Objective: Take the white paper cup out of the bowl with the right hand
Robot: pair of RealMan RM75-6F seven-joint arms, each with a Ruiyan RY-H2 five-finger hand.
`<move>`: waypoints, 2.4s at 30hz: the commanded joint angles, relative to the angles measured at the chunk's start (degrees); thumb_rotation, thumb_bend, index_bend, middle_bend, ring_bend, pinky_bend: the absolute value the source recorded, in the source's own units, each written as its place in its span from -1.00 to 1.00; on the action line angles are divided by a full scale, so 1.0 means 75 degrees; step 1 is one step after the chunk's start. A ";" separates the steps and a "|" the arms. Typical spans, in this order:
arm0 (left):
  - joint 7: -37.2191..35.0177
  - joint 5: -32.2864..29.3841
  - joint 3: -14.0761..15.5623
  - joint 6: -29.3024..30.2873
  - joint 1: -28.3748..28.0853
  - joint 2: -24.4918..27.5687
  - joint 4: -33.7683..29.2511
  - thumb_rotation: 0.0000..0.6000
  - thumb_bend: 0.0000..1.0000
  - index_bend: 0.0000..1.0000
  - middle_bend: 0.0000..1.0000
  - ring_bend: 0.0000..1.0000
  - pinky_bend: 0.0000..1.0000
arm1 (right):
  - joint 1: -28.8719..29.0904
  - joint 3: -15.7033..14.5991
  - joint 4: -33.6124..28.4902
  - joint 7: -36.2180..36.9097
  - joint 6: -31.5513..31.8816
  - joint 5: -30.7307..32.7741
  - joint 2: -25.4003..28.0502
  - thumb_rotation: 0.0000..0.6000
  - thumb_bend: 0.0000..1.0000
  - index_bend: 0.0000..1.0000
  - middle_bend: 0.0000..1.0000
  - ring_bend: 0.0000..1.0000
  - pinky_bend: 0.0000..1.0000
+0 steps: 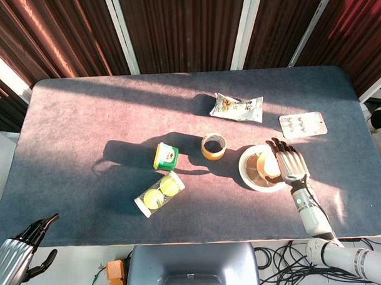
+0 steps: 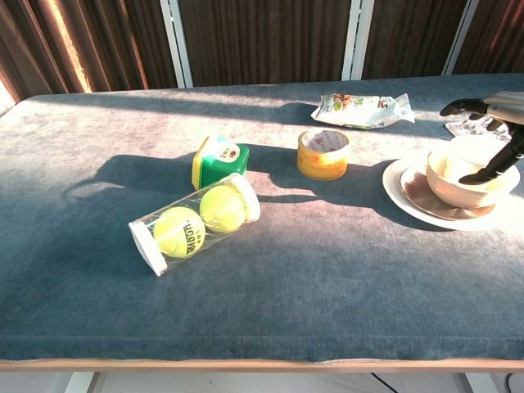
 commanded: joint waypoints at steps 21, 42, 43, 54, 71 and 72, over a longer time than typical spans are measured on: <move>0.0004 -0.0014 0.0002 0.0003 0.0007 0.0004 -0.0003 1.00 -0.25 -0.87 -0.60 -0.56 0.10 | 0.0096 -0.0218 0.0000 -0.0076 0.0289 0.0175 0.0024 1.00 -0.81 -0.63 -0.75 -0.55 -0.25; 0.0038 -0.0004 0.0004 0.0028 0.0025 0.0000 -0.0007 1.00 -0.25 -0.87 -0.60 -0.56 0.10 | 0.0175 -0.0302 0.0268 -0.0230 0.0410 0.0404 -0.0123 1.00 -0.77 -0.23 -0.39 -0.01 0.34; 0.0034 0.0000 0.0004 0.0034 0.0025 -0.0002 -0.0003 1.00 -0.25 -0.87 -0.60 -0.56 0.10 | 0.0178 -0.0310 0.0286 -0.0208 0.0387 0.0391 -0.0133 1.00 -0.76 -0.20 -0.37 0.01 0.36; -0.0031 -0.0017 -0.0001 0.0063 0.0034 0.0005 0.0021 1.00 -0.25 -0.87 -0.60 -0.56 0.10 | 0.0159 -0.0366 0.0430 0.0015 0.0346 0.0154 -0.0209 1.00 -0.55 0.20 -0.09 0.30 0.58; 0.0021 0.0003 0.0011 0.0015 0.0022 0.0005 -0.0007 1.00 -0.25 -0.87 -0.60 -0.56 0.10 | -0.0345 -0.0164 -0.1848 0.0297 0.2194 -0.1684 0.0250 1.00 -0.53 0.28 -0.06 0.34 0.61; 0.0024 0.0005 0.0011 0.0014 0.0021 0.0005 -0.0008 1.00 -0.25 -0.87 -0.60 -0.56 0.10 | -0.0339 -0.0198 -0.2030 0.0326 0.2155 -0.1793 0.0284 1.00 -0.53 0.27 -0.06 0.34 0.61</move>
